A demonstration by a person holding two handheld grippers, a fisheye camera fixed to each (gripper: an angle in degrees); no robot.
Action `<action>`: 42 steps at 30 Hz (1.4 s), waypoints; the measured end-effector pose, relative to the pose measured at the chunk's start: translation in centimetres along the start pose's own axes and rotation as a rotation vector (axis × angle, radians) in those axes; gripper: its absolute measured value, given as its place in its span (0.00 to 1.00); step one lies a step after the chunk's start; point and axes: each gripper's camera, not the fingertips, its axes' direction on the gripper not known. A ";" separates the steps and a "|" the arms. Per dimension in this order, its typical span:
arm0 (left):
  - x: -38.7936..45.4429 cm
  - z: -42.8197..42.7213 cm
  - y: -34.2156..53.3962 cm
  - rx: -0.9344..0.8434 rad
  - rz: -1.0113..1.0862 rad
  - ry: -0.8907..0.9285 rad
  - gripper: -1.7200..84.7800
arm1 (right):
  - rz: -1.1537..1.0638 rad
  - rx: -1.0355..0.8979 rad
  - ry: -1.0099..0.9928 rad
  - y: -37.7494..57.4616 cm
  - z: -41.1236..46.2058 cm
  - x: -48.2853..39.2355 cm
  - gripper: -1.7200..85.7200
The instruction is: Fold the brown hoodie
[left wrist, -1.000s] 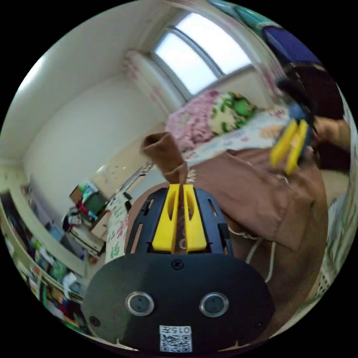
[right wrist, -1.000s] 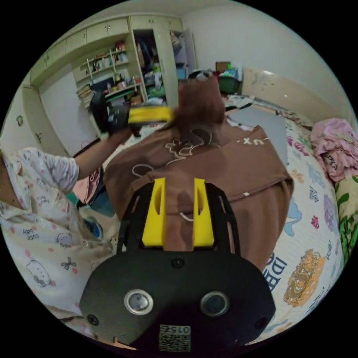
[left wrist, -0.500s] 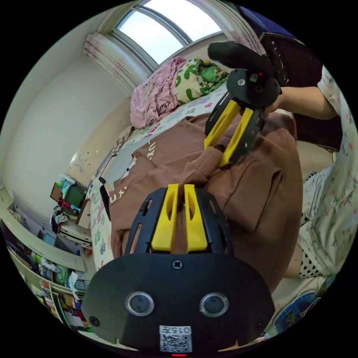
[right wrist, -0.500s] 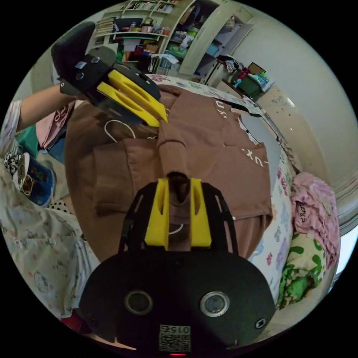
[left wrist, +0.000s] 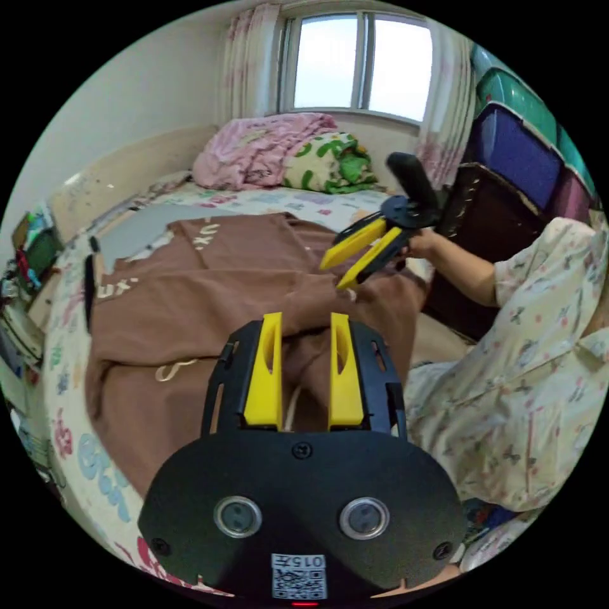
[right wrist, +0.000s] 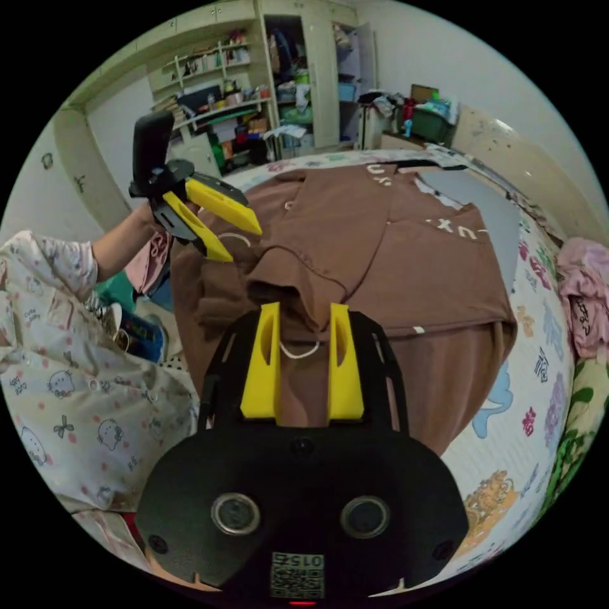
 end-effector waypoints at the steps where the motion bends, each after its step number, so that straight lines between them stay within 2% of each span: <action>1: -0.2 1.0 -0.1 -0.022 0.008 -0.010 0.14 | 0.037 -0.023 0.075 -0.5 0.1 -0.3 0.09; 4: -1.6 5.0 0.2 -0.131 0.013 -0.008 0.14 | 0.109 -0.011 0.062 -0.7 -2.3 -0.1 0.03; 6: -2.8 5.4 1.7 -0.119 0.025 0.004 0.13 | 0.141 -0.008 0.007 -0.4 -3.6 0.2 0.02; 8: -4.4 5.2 2.9 -0.131 0.010 0.032 0.13 | 0.121 -0.033 0.033 -0.4 -4.8 -0.7 0.03; 11: -9.3 2.2 5.9 -0.052 -0.059 0.097 0.13 | 0.091 -0.034 0.003 -0.7 -7.5 -0.7 0.05; 13: -14.1 -1.0 7.8 0.030 -0.155 0.047 0.13 | 0.115 0.031 -0.023 -0.9 -10.1 1.1 0.08; 15: -21.0 -5.4 9.8 0.121 -0.302 -0.164 0.13 | 0.174 0.128 -0.013 -1.7 -12.7 4.1 0.10; 17: -26.3 -7.8 10.4 0.176 -0.391 -0.298 0.13 | 0.253 0.245 0.062 -4.3 -15.1 8.5 0.11; 20: -35.4 -8.0 9.6 0.202 -0.486 -0.383 0.14 | 0.309 0.293 0.082 -10.3 -14.9 14.5 0.13; 24: -47.5 -2.6 8.1 0.143 -0.609 -0.380 0.15 | 0.418 0.233 0.118 -18.4 -11.7 21.8 0.16; 28: -55.1 3.1 8.4 0.024 -0.621 -0.373 0.15 | 0.487 0.060 0.133 -25.4 -6.7 28.3 0.18; 30: -58.2 5.7 9.5 -0.029 -0.646 -0.286 0.14 | 0.473 -0.003 0.124 -27.1 -5.2 29.3 0.17; 33: -59.4 7.0 10.7 -0.053 -0.635 -0.186 0.09 | 0.445 -0.084 0.139 -28.4 -4.2 29.5 0.13; 36: -57.7 5.6 11.6 -0.038 -0.565 -0.217 0.04 | 0.436 -0.074 0.066 -27.8 -6.4 29.1 0.06; 40: -52.4 0.4 13.3 0.097 -0.473 -0.263 0.03 | 0.400 0.110 0.038 -24.1 -15.0 25.2 0.04; 42: -46.1 -4.5 15.5 0.197 -0.375 -0.294 0.03 | 0.352 0.200 0.039 -21.4 -20.0 21.8 0.03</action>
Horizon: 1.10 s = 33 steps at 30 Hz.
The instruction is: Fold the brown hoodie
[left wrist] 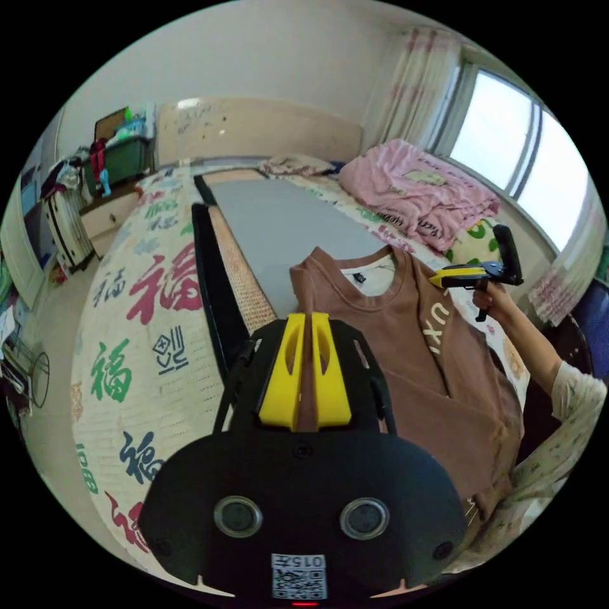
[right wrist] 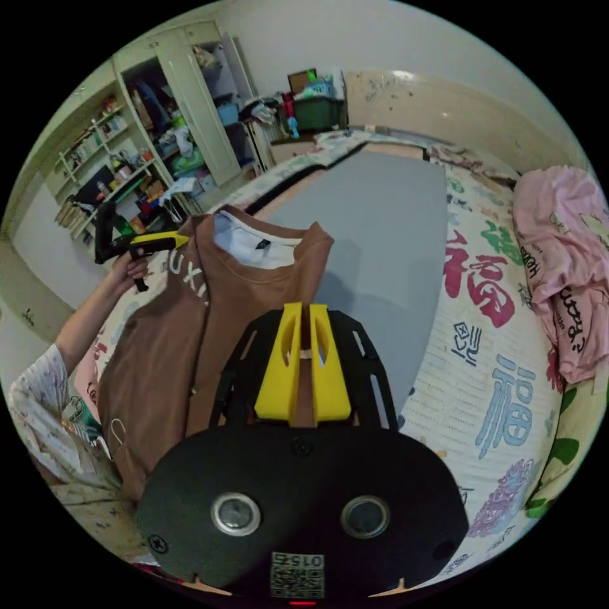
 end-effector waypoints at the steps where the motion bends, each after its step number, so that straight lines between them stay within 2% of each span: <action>1: 1.0 -1.9 1.0 0.025 0.021 -0.006 0.03 | -0.040 0.050 -0.014 2.3 -3.9 -1.8 0.03; 4: 7.2 -12.1 8.5 0.147 0.155 0.001 0.03 | -0.153 0.135 -0.067 10.1 -13.0 -6.9 0.03; 6: 12.8 -18.9 16.8 0.186 0.247 0.022 0.03 | -0.219 0.147 -0.097 15.7 -17.2 -10.2 0.03; 8: 16.9 -22.2 23.9 0.151 0.284 0.018 0.03 | -0.274 0.113 -0.110 24.0 -20.3 -14.4 0.03; 11: 22.2 -24.4 36.3 0.095 0.250 0.002 0.03 | -0.257 0.011 -0.120 33.8 -20.1 -17.8 0.03; 14: 24.9 -24.8 44.6 0.078 0.158 0.072 0.03 | -0.202 -0.049 -0.147 39.7 -19.7 -19.1 0.03; 18: 27.4 -28.2 48.8 0.147 0.153 0.014 0.03 | -0.177 0.005 -0.112 41.4 -22.7 -19.3 0.02; 20: 27.6 -28.6 50.2 0.112 0.148 0.030 0.03 | -0.156 -0.089 -0.099 41.5 -23.0 -18.3 0.01; 24: 27.9 -29.1 54.2 0.039 0.106 0.034 0.03 | -0.092 -0.089 -0.130 42.3 -24.4 -16.4 0.01; 27: 27.0 -31.4 56.7 0.033 0.026 0.051 0.03 | 0.021 -0.008 -0.188 42.2 -26.5 -14.0 0.03; 31: 24.9 -36.4 58.4 0.166 -0.098 -0.029 0.04 | 0.240 0.177 -0.181 40.0 -29.3 -8.5 0.11; 33: 21.5 -38.1 57.7 0.198 -0.302 -0.123 0.05 | 0.352 0.241 -0.228 38.1 -29.8 -5.2 0.15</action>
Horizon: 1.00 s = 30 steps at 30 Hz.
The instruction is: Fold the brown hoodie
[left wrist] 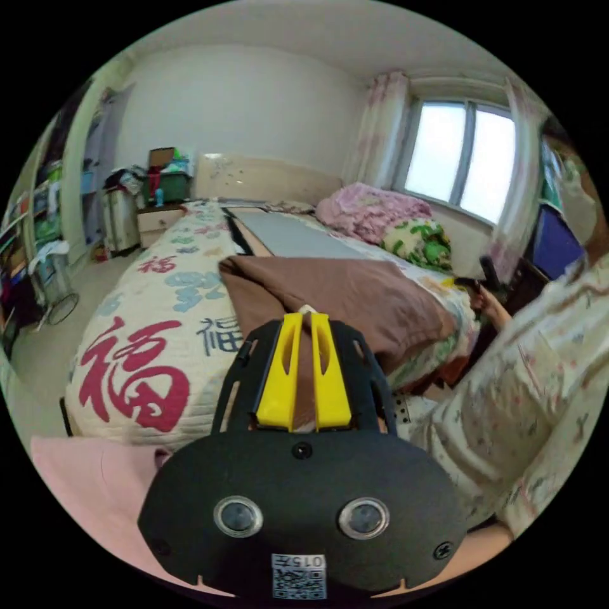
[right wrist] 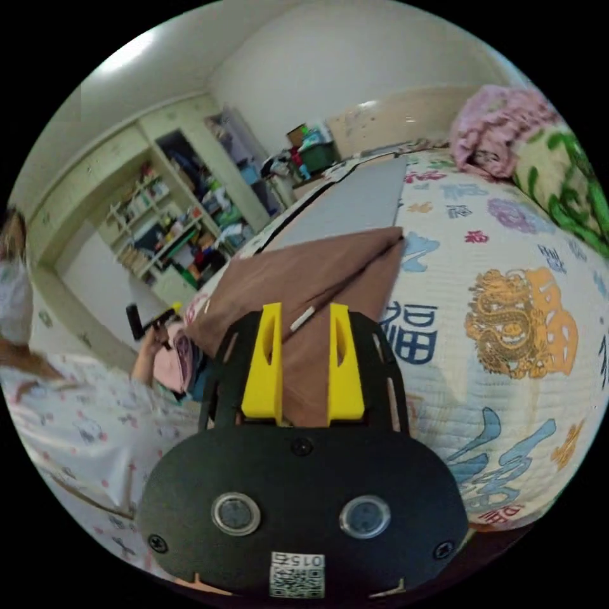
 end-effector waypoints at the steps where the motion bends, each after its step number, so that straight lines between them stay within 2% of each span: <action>1: -1.0 0.1 -0.6 -0.004 -0.058 -0.013 0.05 | 0.031 0.049 -0.019 -2.1 0.0 1.3 0.16; 3: -4.2 1.9 -3.1 -0.005 -0.211 0.038 0.08 | 0.078 0.084 0.004 -5.4 1.1 3.2 0.17; 7: -6.2 6.8 -7.6 -0.007 -0.272 0.096 0.12 | 0.143 -0.019 0.040 -14.0 6.6 6.7 0.19; 12: -8.5 16.5 -14.1 -0.160 -0.345 0.073 0.15 | 0.198 -0.125 0.130 -21.6 13.4 10.0 0.18; 15: -9.0 20.8 -16.4 -0.266 -0.349 0.063 0.11 | 0.232 -0.182 0.148 -24.4 17.1 12.2 0.14; 18: -8.1 21.9 -18.7 -0.316 -0.323 0.026 0.03 | 0.249 -0.181 0.140 -26.2 18.8 14.0 0.07; 20: -7.2 20.8 -20.4 -0.287 -0.294 -0.019 0.02 | 0.222 -0.167 0.208 -27.6 19.7 14.2 0.04; 23: -5.8 19.7 -23.2 -0.251 -0.268 -0.053 0.01 | 0.154 -0.160 0.292 -29.9 21.7 14.0 0.03; 26: -3.4 20.7 -25.6 -0.298 -0.211 -0.150 0.01 | 0.113 -0.195 0.384 -31.1 25.3 14.7 0.03; 30: -1.0 20.6 -28.0 -0.295 -0.225 -0.184 0.02 | 0.155 -0.179 0.344 -31.2 26.6 17.1 0.03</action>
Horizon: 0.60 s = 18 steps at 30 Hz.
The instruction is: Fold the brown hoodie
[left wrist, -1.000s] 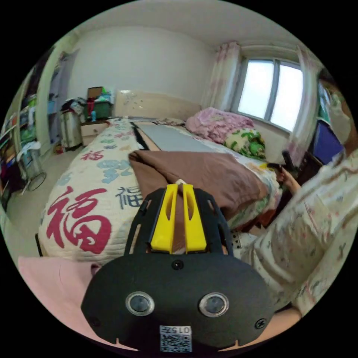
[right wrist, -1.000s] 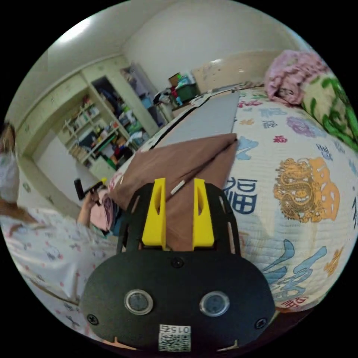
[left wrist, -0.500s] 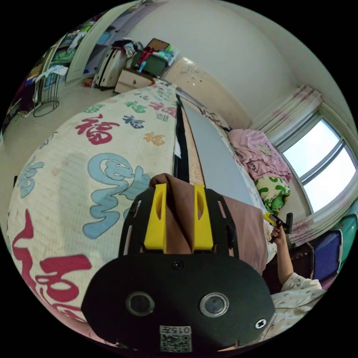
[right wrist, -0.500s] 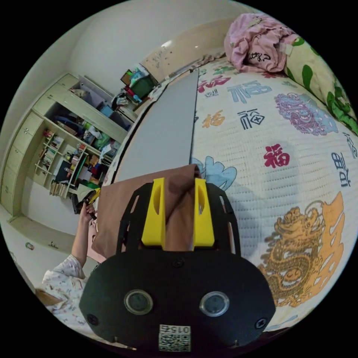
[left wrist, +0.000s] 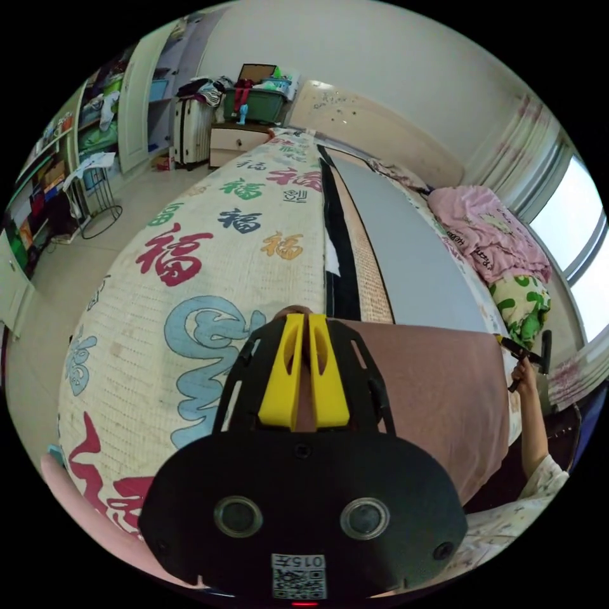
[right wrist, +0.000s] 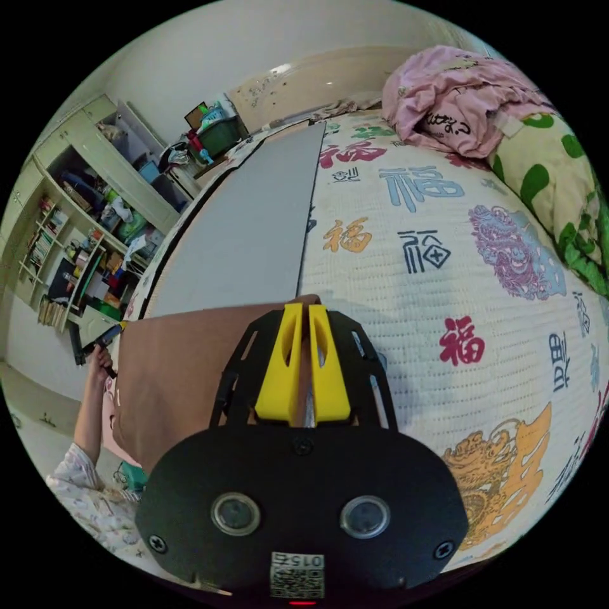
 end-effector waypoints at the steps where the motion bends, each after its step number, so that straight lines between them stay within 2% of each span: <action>1: 0.4 -0.3 -0.2 -0.002 0.004 0.003 0.02 | -0.020 -0.007 -0.017 0.5 0.1 0.4 0.04; 4: 3.0 -2.5 -1.4 -0.048 0.055 -0.022 0.04 | -0.097 0.036 -0.019 4.0 -2.6 1.4 0.05; 6: 6.4 -6.3 -2.0 0.020 0.104 -0.186 0.07 | -0.139 0.090 -0.018 8.2 -5.5 2.2 0.07; 8: 10.9 -9.2 -2.6 0.116 0.194 -0.230 0.09 | -0.207 0.137 -0.079 15.4 -8.6 3.2 0.11; 10: 16.9 -10.6 -3.9 0.166 0.337 -0.177 0.10 | -0.234 0.150 -0.096 21.1 -9.7 3.9 0.15; 13: 29.0 -9.3 -7.2 0.143 0.574 -0.002 0.12 | -0.209 0.106 -0.068 28.9 -9.2 5.3 0.16; 15: 39.2 -6.5 -9.7 0.134 0.688 0.150 0.15 | -0.160 0.063 -0.065 32.2 -8.2 6.5 0.16; 18: 51.8 -1.6 -11.8 0.078 0.820 0.307 0.17 | -0.102 0.027 -0.165 35.5 -6.1 8.8 0.17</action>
